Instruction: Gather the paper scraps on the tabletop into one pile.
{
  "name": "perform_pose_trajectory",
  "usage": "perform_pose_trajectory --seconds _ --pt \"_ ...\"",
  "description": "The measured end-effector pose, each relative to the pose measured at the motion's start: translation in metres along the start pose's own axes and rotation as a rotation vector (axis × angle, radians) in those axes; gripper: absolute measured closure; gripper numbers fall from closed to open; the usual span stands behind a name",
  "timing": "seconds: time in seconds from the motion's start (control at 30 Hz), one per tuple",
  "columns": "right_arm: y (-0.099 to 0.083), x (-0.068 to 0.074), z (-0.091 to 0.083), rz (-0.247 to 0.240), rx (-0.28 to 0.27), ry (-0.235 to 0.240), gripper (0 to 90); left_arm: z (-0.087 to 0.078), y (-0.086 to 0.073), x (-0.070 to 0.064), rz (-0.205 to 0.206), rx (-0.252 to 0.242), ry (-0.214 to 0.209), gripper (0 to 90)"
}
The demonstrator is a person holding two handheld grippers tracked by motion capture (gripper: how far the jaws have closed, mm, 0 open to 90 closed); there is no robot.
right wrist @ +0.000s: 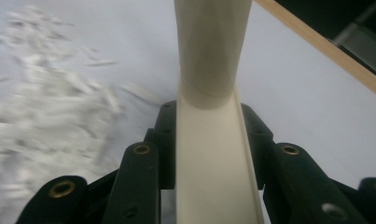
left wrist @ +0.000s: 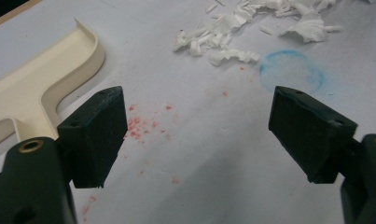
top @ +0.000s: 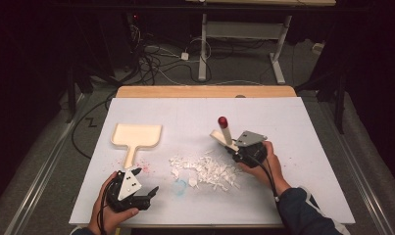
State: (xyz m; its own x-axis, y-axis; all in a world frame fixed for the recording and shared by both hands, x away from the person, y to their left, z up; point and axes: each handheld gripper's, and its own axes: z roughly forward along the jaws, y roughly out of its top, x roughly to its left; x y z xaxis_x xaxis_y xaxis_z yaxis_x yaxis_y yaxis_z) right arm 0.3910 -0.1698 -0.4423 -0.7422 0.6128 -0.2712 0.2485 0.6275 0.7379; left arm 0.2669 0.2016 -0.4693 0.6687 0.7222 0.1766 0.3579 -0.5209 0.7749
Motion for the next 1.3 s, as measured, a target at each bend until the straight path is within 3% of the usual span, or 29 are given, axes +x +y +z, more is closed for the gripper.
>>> perform_pose_trajectory --seconds 0.1,0.27,0.4,0.53,0.67,0.87,0.97,1.07,1.1,1.23,1.3 --pt "0.007 0.018 0.003 -0.063 -0.021 0.069 67.2 0.0 -0.001 0.001 -0.002 0.002 0.0 18.6" --pt "0.013 0.038 -0.01 -0.118 -0.061 0.176 67.6 -0.002 -0.001 0.001 -0.008 -0.003 0.002 18.6" --pt "0.018 0.039 -0.023 -0.103 -0.088 0.146 67.9 -0.004 -0.002 0.001 -0.009 -0.009 0.003 18.6" --pt "0.017 0.026 -0.039 -0.06 -0.108 0.109 67.8 -0.004 -0.002 0.001 -0.005 -0.011 -0.003 18.6" --pt "0.01 0.012 -0.056 -0.029 -0.089 0.047 67.8 -0.004 -0.002 0.0 0.001 -0.009 0.001 18.5" --pt "-0.014 -0.004 -0.083 0.037 -0.032 0.016 67.9 -0.005 -0.002 0.002 -0.005 -0.01 0.004 18.2" --pt "-0.03 -0.01 -0.099 0.059 -0.002 0.034 67.9 -0.005 -0.001 0.001 0.009 -0.016 0.01 18.2" --pt "-0.051 -0.011 -0.121 0.06 0.041 0.05 67.9 -0.005 -0.002 0.001 0.006 -0.016 0.011 18.3" --pt "-0.051 -0.011 -0.121 0.06 0.041 0.05 67.9 -0.005 -0.002 0.0 -0.005 -0.009 0.004 18.3" --pt "-0.07 -0.003 -0.13 0.092 0.065 0.132 68.0 -0.004 -0.001 -0.001 0.003 -0.003 0.001 18.2" --pt "-0.071 0.008 -0.129 0.086 0.065 0.165 67.9 -0.003 0.0 -0.001 0.0 -0.003 0.0 18.2"
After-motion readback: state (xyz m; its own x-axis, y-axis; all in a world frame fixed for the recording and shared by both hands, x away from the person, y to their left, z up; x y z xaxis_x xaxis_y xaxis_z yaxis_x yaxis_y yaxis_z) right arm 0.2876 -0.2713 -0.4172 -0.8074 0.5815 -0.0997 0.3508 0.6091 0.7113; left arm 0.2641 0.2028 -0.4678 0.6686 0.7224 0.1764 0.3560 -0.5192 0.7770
